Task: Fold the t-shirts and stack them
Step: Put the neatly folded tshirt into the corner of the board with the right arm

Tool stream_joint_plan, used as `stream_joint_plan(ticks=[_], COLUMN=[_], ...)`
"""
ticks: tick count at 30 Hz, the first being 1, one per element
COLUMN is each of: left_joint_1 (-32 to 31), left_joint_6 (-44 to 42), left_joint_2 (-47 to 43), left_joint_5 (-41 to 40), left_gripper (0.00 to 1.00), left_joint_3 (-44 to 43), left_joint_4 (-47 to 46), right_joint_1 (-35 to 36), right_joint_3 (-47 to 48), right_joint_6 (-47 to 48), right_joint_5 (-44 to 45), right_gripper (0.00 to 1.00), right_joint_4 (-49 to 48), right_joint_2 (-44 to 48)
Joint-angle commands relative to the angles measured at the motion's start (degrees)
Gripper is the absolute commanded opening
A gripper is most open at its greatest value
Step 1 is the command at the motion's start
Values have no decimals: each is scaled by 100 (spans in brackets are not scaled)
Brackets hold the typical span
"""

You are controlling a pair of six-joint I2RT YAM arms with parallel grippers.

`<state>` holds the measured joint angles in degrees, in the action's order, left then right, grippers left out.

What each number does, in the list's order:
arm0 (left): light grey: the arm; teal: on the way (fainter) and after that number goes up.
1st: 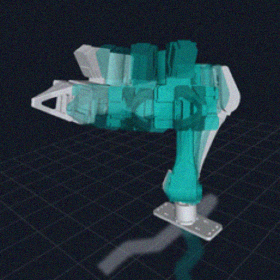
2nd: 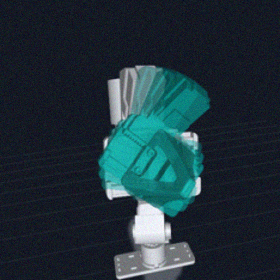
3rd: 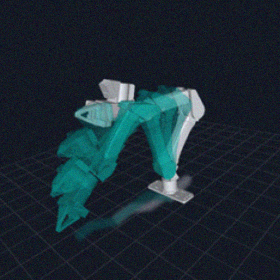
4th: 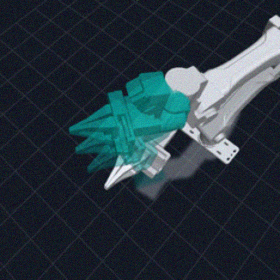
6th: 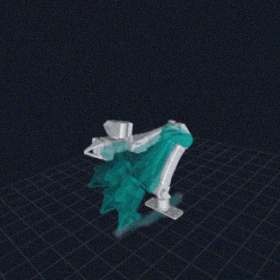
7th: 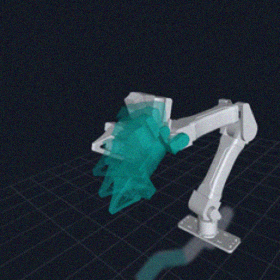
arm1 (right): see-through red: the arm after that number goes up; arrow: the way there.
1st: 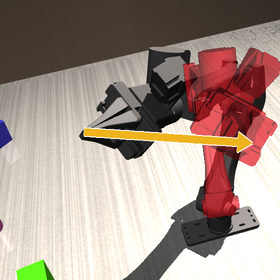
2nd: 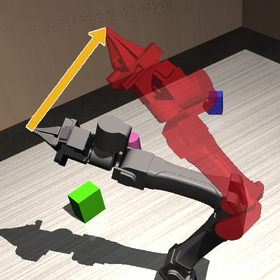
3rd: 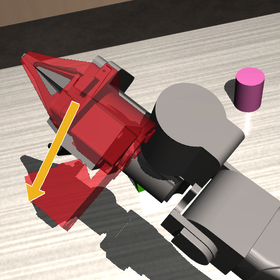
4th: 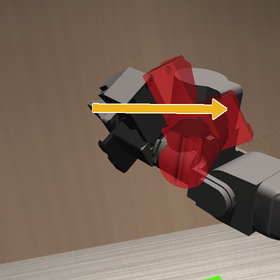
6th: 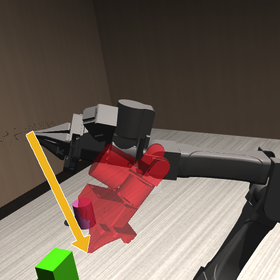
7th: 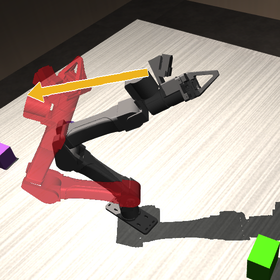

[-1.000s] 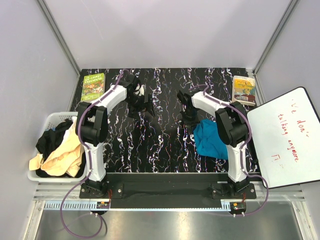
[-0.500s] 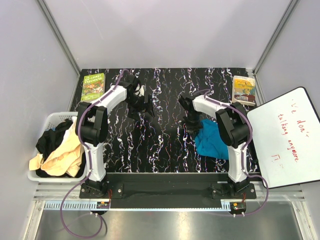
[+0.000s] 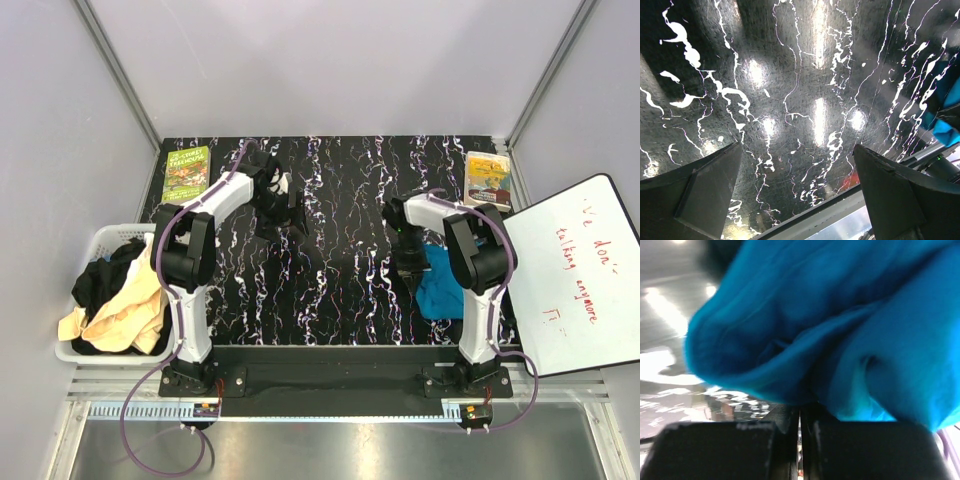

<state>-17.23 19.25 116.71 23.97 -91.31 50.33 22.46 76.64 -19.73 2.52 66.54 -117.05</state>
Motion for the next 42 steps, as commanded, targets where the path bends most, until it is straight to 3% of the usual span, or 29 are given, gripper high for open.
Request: stream_joint_plan(ticks=[1,12,20,23,24,29,38,42], left_joint_1=[-17,-17,-17,-8,-8,18,308,536], left_joint_6=[-105,-123,-350,-526,-553,-685,-747,-764], left_joint_2=[-324,-385,-675,-885,-939,-1150,-1168,-1185], left_joint_5=[-32,-85,-463,-673,-752,-1113,-1377,-1114], left_gripper=[99,99,99,99,99,99,99,99], left_joint_3=[-1,60,34,-27,-45,-229,-502,-494], left_joint_4=[-111,-119,-137,-198,-225,-260,-251,-277], right_joint_1=[-435,-514,-479,-479,-488,-540,-1392,-1639], right_joint_3=[-132,246,1159,1581,1669,2188,2715,2874], right_joint_6=[91,206,566,593,593,628,575,575], right_joint_5=[732,627,582,696,732,1170,426,-93], right_gripper=[0,0,2,28,46,97,100,100], right_joint_4=[-115,-115,-238,-413,-466,-739,-1205,-1337], right_joint_2=[148,51,973,1237,1281,1299,544,315])
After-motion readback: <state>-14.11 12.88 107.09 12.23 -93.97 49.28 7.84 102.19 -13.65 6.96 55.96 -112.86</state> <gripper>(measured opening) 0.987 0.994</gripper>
